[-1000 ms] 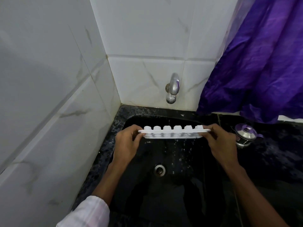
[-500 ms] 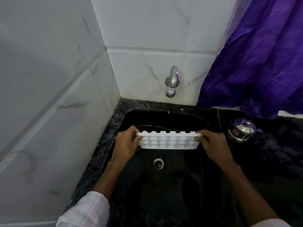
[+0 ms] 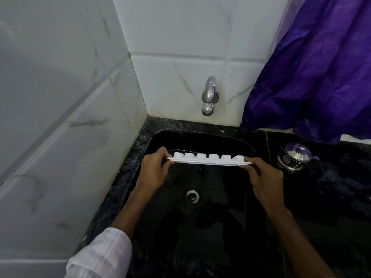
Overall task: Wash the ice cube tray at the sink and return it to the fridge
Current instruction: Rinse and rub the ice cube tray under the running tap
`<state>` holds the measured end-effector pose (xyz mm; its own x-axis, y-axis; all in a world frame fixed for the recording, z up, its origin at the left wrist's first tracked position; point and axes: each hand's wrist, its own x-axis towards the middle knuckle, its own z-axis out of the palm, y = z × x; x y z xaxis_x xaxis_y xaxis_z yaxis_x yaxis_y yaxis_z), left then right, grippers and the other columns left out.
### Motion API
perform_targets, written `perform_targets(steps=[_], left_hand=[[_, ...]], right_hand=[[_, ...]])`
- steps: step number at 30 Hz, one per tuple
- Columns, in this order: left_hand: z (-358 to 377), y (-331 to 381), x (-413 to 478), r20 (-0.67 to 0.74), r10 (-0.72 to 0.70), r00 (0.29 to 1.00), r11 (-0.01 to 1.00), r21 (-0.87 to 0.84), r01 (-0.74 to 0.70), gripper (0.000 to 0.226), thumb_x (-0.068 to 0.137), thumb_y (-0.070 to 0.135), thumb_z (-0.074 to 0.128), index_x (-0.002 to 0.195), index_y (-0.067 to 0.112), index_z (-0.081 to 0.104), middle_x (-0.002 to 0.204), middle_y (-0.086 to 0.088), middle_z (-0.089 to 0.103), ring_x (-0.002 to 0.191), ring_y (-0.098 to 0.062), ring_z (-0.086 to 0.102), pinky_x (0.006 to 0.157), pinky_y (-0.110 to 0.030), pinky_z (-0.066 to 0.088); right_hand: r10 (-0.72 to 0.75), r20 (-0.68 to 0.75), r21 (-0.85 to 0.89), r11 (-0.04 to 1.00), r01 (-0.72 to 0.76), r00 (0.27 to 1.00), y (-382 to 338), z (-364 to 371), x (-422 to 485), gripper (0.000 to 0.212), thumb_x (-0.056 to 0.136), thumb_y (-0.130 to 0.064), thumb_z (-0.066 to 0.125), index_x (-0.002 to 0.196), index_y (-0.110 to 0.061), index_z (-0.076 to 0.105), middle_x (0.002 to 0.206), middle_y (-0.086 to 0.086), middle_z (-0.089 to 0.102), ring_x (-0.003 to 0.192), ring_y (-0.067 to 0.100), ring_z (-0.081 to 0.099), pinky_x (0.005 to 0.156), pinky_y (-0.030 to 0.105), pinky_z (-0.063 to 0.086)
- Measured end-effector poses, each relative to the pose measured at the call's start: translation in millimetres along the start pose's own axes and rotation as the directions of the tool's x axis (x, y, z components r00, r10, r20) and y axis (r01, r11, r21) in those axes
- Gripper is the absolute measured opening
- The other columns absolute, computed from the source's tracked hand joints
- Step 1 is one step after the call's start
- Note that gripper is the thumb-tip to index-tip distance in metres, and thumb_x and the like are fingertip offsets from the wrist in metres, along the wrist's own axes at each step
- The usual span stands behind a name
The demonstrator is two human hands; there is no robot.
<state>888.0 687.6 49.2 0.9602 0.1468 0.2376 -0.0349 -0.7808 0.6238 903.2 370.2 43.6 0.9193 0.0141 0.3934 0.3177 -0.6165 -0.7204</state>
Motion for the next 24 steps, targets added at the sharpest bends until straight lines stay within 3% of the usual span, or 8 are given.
perform_targets(steps=[4,9,14,17,20,24], left_hand=[[0,10,-5,-0.015,0.01,1.0,1.0,-0.012,-0.01,0.018,0.085,0.013,0.074,0.08,0.019,0.058,0.072,0.006,0.068,0.065,-0.005,0.064,0.057,-0.011,0.041],[3,15,-16,-0.083,0.002,0.997,1.0,-0.028,-0.004,0.017,0.085,0.013,0.075,0.083,0.02,0.06,0.075,0.008,0.07,0.07,-0.004,0.067,0.064,-0.026,0.054],[5,21,-30,-0.126,0.004,0.992,0.995,-0.094,-0.016,0.012,0.086,0.012,0.073,0.088,0.019,0.064,0.081,0.011,0.072,0.08,0.002,0.069,0.07,-0.021,0.056],[8,23,-42,-0.141,-0.063,0.988,0.979,-0.202,0.033,0.01,0.087,0.01,0.073,0.09,0.015,0.066,0.084,0.008,0.072,0.082,0.002,0.069,0.071,-0.023,0.058],[10,27,-56,-0.157,-0.167,0.973,0.941,-0.32,0.11,0.01,0.086,0.01,0.074,0.089,0.016,0.067,0.086,0.009,0.072,0.085,-0.001,0.07,0.074,-0.022,0.057],[8,27,-71,-0.153,-0.312,0.938,0.867,-0.45,0.215,0.01,0.087,0.013,0.074,0.091,0.019,0.067,0.088,0.007,0.073,0.083,-0.001,0.07,0.074,-0.019,0.057]], right_hand=[[0.054,0.043,0.032,0.998,-0.056,0.998,3,-2,-5,0.01,0.088,-0.015,0.071,0.097,-0.02,0.073,0.082,-0.015,0.071,0.078,-0.001,0.067,0.072,0.014,0.049],[0.063,0.043,0.06,0.996,-0.065,0.997,2,-10,-12,0.011,0.087,-0.014,0.072,0.097,-0.018,0.074,0.08,-0.015,0.07,0.081,-0.002,0.066,0.072,0.005,0.044],[0.1,0.041,0.114,0.988,-0.104,0.994,6,-16,-24,0.009,0.086,-0.018,0.073,0.094,-0.023,0.073,0.077,-0.023,0.068,0.081,-0.003,0.066,0.073,0.005,0.044],[0.188,0.063,0.232,0.952,-0.198,0.98,5,-16,-32,0.01,0.087,-0.02,0.073,0.092,-0.029,0.071,0.079,-0.028,0.07,0.081,-0.006,0.067,0.073,0.005,0.046],[0.283,0.033,0.357,0.892,-0.276,0.959,1,-15,-41,0.01,0.086,-0.018,0.074,0.096,-0.019,0.072,0.084,-0.018,0.073,0.084,-0.004,0.069,0.073,0.006,0.049],[0.373,0.121,0.444,0.809,-0.386,0.92,-1,-15,-56,0.017,0.088,-0.027,0.072,0.104,-0.024,0.069,0.098,-0.011,0.074,0.093,0.0,0.069,0.08,0.016,0.053]])
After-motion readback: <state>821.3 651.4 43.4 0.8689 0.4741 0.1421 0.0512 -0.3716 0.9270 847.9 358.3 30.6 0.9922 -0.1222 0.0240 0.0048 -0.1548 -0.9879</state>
